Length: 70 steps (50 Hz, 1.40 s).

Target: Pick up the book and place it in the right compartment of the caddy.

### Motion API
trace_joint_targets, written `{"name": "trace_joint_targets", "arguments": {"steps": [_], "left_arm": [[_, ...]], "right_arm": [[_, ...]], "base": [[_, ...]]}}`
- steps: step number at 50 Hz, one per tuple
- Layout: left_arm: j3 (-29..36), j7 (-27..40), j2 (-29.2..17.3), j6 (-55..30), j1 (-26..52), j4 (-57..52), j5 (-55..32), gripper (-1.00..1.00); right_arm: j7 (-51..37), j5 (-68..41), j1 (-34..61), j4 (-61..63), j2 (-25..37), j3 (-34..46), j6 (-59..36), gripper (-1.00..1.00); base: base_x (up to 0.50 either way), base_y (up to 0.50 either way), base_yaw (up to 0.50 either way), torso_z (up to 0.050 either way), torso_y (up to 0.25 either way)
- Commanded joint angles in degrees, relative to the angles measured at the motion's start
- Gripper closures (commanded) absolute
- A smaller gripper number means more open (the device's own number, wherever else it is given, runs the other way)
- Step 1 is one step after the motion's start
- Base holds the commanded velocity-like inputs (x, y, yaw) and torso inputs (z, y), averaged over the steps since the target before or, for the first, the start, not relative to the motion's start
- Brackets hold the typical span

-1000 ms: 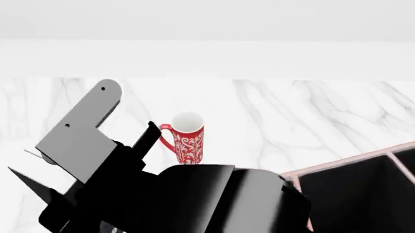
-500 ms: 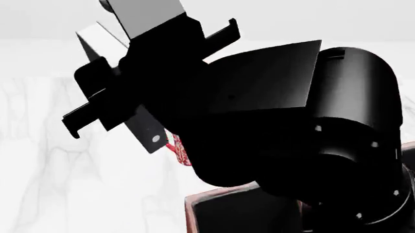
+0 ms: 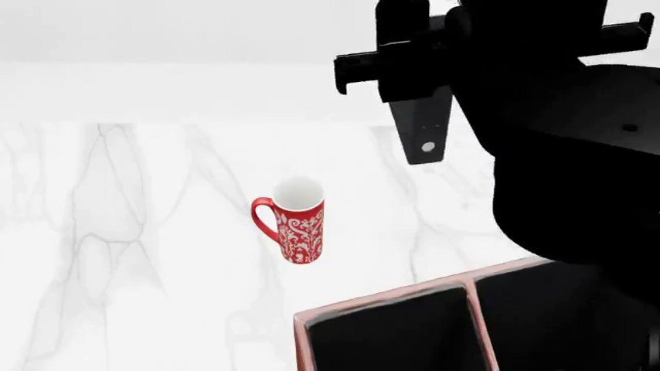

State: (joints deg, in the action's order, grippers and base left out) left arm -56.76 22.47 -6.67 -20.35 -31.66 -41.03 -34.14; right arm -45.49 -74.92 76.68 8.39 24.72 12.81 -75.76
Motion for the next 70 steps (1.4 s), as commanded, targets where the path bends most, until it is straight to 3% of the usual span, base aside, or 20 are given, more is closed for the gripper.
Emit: {"name": "trace_joint_targets", "arguments": {"steps": [1, 21, 41, 61, 70], "left_arm": [[0.3, 0.2, -0.4, -0.2, 0.1, 0.2, -0.1, -1.00], [0.4, 0.6, -0.7, -0.3, 0.0, 0.0, -0.6, -1.00], [0.9, 0.5, -0.6, 0.2, -0.2, 0.4, -0.1, -1.00], [2.0, 1.0, -1.0, -0.1, 0.3, 0.5, 0.3, -1.00], [1.9, 1.0, -1.0, 0.1, 0.2, 0.7, 0.1, -1.00]], "right_arm": [[-0.5, 2.5, -2.7, 2.4, 7.3, -4.1, 1.2, 1.00], [-6.3, -2.2, -13.1, 6.7, 18.4, -16.2, 2.1, 1.00], [-5.5, -1.2, -25.9, 6.7, 26.0, -26.3, 5.7, 1.00], [-5.5, 0.8, -25.9, 5.5, 26.8, -25.1, 6.6, 1.00], [-10.1, -3.9, -26.7, 5.8, 27.1, -27.7, 3.9, 1.00]], "base": [[0.00, 0.00, 0.00, 0.000, 0.000], [0.00, 0.00, 0.00, 0.000, 0.002], [0.00, 0.00, 0.00, 0.000, 0.002], [0.00, 0.00, 0.00, 0.001, 0.001], [0.00, 0.00, 0.00, 0.000, 0.002]]}}
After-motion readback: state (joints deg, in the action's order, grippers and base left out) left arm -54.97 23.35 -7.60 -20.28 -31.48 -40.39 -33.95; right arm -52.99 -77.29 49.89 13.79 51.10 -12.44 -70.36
